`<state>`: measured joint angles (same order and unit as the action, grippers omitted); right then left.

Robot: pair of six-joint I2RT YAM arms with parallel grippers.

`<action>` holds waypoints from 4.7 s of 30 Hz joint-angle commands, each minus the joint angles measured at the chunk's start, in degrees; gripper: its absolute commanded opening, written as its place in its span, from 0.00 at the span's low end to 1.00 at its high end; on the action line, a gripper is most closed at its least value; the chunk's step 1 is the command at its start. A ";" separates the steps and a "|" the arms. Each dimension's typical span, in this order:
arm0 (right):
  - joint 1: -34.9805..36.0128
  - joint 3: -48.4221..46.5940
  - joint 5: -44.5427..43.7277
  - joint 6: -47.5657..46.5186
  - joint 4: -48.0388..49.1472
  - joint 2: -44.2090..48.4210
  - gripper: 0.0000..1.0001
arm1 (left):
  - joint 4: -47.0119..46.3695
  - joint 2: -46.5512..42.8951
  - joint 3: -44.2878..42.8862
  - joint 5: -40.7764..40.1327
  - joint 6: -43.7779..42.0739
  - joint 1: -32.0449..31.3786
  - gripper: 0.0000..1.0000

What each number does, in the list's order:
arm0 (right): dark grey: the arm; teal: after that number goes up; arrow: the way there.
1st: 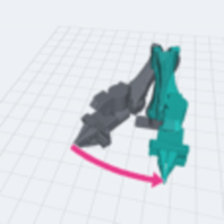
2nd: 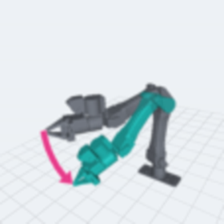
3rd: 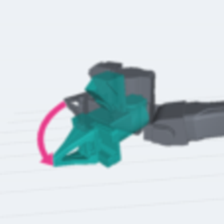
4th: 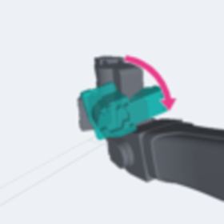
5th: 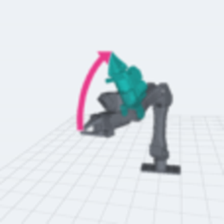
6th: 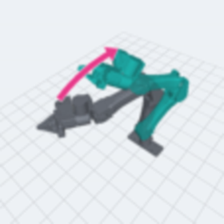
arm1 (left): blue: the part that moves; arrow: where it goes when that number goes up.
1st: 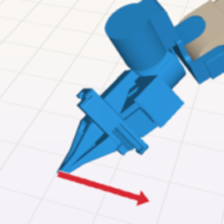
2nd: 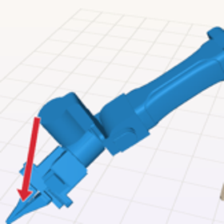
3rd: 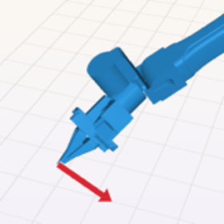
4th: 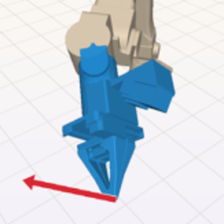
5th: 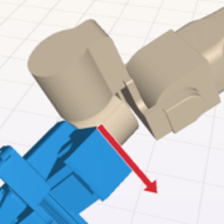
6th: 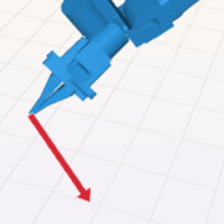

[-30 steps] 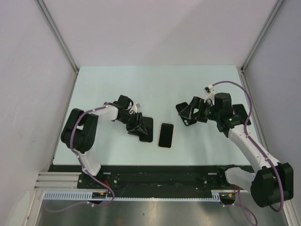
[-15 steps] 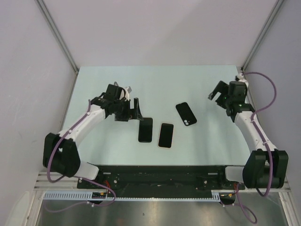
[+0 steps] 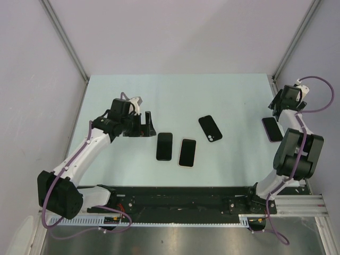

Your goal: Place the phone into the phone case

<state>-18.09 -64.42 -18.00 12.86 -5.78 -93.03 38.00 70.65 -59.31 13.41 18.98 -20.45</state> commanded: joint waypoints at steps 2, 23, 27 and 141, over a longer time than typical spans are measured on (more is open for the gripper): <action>-1.78 -5.62 -6.86 -6.00 -1.69 -7.76 0.59 | -1.61 -1.49 1.04 0.47 -0.79 0.50 1.00; -2.22 -5.89 -11.98 -14.98 -2.04 -17.09 0.00 | -1.61 -2.18 1.65 -4.00 -0.97 0.50 1.00; -2.22 -5.89 -9.60 -14.09 -3.44 -17.09 0.00 | -1.70 -2.36 1.65 -4.53 -0.88 0.50 1.00; 0.51 -34.63 11.67 -13.39 -13.37 -37.57 0.00 | -4.69 -6.84 3.06 4.17 -1.14 4.63 1.00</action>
<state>-17.17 -97.84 -4.75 -1.04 -15.49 -129.84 34.92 64.99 -56.66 15.53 18.96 -16.32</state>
